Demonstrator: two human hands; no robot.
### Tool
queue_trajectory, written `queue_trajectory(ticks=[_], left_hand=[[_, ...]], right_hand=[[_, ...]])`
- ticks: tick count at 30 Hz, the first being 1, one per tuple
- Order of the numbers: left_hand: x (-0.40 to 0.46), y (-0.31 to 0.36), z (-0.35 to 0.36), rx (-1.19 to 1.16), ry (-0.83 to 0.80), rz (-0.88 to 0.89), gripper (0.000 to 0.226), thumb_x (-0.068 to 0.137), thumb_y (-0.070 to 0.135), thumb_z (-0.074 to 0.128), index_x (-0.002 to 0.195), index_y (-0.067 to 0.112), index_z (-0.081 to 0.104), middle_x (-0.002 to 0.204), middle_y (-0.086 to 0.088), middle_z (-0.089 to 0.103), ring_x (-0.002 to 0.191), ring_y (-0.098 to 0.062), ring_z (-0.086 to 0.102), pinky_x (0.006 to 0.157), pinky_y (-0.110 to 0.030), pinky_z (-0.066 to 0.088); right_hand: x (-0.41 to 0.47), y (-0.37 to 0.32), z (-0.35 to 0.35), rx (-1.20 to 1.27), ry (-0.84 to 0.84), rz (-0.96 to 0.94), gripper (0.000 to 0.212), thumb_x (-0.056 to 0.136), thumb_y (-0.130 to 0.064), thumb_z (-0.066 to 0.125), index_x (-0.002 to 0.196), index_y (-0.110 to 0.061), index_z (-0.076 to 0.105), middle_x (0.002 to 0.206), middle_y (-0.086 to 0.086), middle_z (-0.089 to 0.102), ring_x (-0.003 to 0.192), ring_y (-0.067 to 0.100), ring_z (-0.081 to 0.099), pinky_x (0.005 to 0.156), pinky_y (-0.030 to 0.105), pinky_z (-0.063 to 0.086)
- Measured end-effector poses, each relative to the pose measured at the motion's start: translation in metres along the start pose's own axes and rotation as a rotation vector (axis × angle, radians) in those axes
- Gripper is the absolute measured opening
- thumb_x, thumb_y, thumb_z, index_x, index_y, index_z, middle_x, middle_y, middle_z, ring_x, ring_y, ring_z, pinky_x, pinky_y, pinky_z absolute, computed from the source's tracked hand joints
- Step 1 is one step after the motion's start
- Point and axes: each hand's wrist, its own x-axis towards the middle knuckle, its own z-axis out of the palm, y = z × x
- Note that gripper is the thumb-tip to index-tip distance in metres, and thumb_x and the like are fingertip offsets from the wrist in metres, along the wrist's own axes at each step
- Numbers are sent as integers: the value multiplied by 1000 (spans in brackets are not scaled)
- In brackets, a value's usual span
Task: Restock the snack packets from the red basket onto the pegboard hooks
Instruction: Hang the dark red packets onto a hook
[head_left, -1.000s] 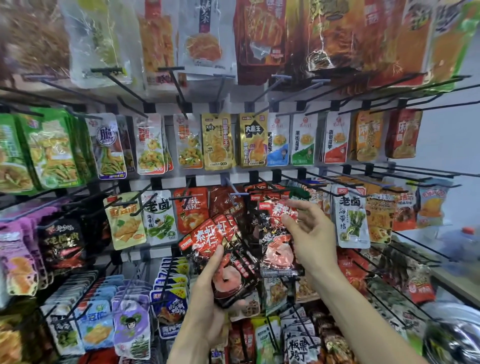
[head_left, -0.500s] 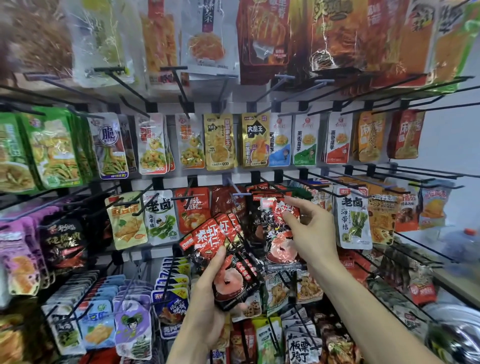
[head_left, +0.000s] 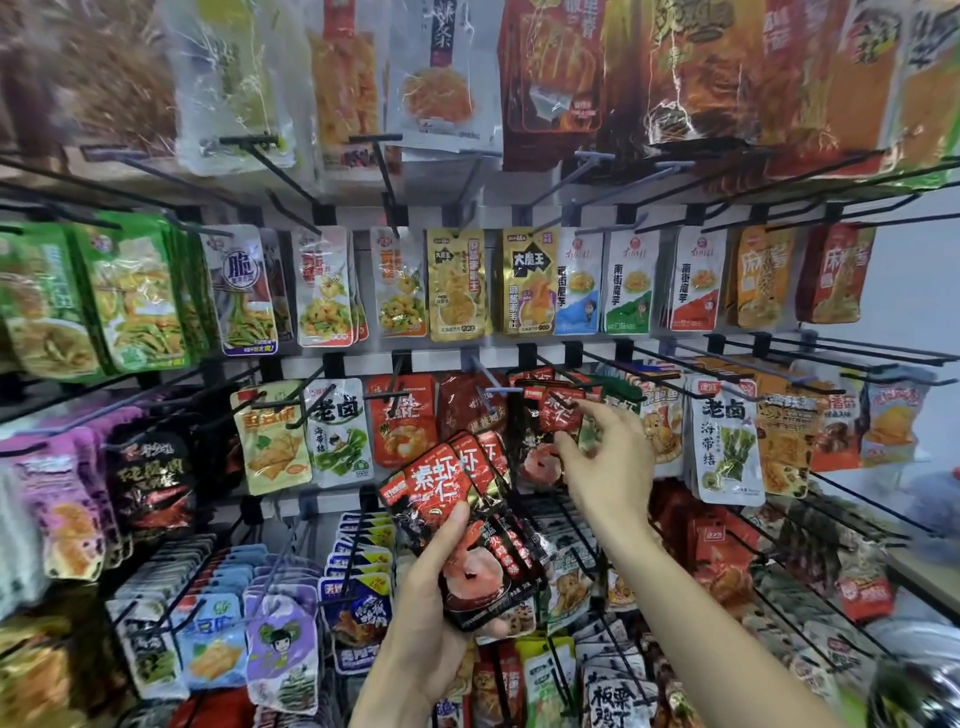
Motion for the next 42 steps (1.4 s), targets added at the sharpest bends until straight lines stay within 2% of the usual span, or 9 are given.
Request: queue_trajectory(ticks=[4,8,15,25,29,34,36,39,42], left_hand=[[-3,-4,-1,-33,-55,16,42,73,50,90,85,10,83,69,-6,58,52,-22,58,36,-29,49],[-9,-8,10,-8,-149,-27,43,82,49,71,99,12,85,88,-13,74,59,-25,64,34,-28,47],[-4,-21,7,35,-237,-68,63,75,56,82,120,12,79,117,-23,64,77,-33,61,42,-30,50],[-4,-27,8,-10,-367,-11,74,66,58,82,121,8,78,128,-28,70,73,-36,71,37,-29,52],[0,-30,3,-59,-360,-62,91,62,61,93,131,6,72,139,-37,59,123,-63,42,37,-30,52],[5,-32,-2,-107,-357,-77,96,56,59,98,130,4,72,144,-42,51,123,-61,37,36,-31,52],[7,-34,-5,-109,-353,-82,96,56,59,97,131,4,72,145,-42,49,122,-60,37,36,-31,52],[8,-36,-8,-112,-341,-71,98,54,58,99,132,4,71,143,-41,53,123,-60,38,36,-32,54],[7,-34,-9,-98,-346,-67,98,54,58,99,132,5,71,139,-39,57,126,-64,37,36,-33,55]], right_hand=[[-43,-1,-19,290,-183,55,29,97,-37,69,125,-29,67,119,-14,68,106,-1,64,96,25,52],[-50,1,-15,527,-456,280,36,100,-32,68,133,-21,66,119,-7,73,115,7,67,110,37,50],[-48,13,-21,689,-353,334,29,81,-8,86,107,-12,77,95,5,80,91,19,78,84,33,60],[-47,16,-31,977,-245,450,24,87,-23,82,106,-9,79,109,10,79,106,29,74,100,47,56],[-34,12,-33,910,-131,396,14,90,-25,81,100,-18,75,105,0,77,106,11,69,108,36,48],[-17,1,-32,798,-10,293,22,99,-19,69,117,-23,56,110,-4,66,91,3,63,76,20,51],[-17,1,-30,739,39,227,32,100,-19,69,121,-27,46,112,-5,61,72,6,63,61,27,59],[-16,4,-27,548,36,63,24,101,-22,67,109,-38,51,115,-18,61,92,19,70,79,47,63],[-16,2,-27,417,9,-61,19,104,-18,61,109,-36,61,111,-34,57,93,-8,59,89,15,49]])
